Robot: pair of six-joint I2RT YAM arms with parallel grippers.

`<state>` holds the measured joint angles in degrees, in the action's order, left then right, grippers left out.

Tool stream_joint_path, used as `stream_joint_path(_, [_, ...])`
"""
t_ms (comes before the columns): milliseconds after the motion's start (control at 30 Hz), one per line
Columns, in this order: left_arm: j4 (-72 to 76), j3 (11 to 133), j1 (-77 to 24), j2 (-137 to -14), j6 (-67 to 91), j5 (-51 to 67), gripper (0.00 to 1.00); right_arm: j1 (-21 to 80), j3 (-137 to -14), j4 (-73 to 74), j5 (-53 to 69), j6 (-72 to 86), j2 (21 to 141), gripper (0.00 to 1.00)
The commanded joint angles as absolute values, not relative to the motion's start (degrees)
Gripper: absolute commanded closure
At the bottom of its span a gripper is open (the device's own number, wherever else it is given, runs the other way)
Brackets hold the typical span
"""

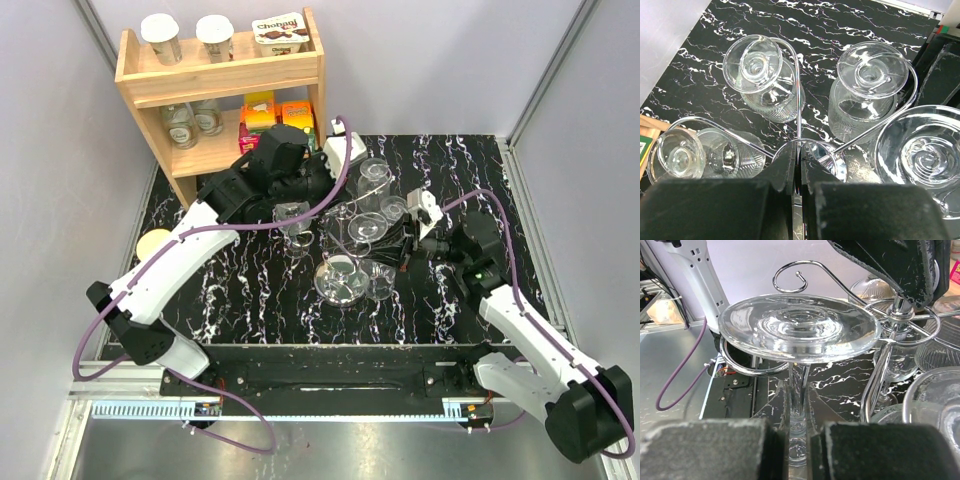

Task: Place the wine glass upside down on the wine glass rack
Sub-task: Turn the wine glass upside down at the wine rack.

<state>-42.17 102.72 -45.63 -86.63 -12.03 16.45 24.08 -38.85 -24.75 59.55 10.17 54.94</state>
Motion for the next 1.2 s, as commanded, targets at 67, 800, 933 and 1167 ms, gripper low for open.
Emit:
stream_joint_path(67, [-41.31,103.36,-47.55,-88.94,-16.61,19.95,1.00,24.26,-34.90,-32.25,53.09,13.36,58.01,1.00])
stream_joint_path(800, [-42.45,103.45,-49.66,-90.09,-18.72,20.22,1.00,27.95,-42.72,-27.86,51.41,14.24,63.64,1.00])
stream_joint_path(933, [-42.45,103.45,-50.01,-90.44,-18.72,20.30,1.00,28.21,-42.36,-29.26,52.73,15.20,63.19,1.00])
stream_joint_path(1167, [-42.45,102.92,-50.18,-90.26,-19.25,19.07,1.00,28.21,-40.61,-31.29,54.84,17.40,60.03,1.00])
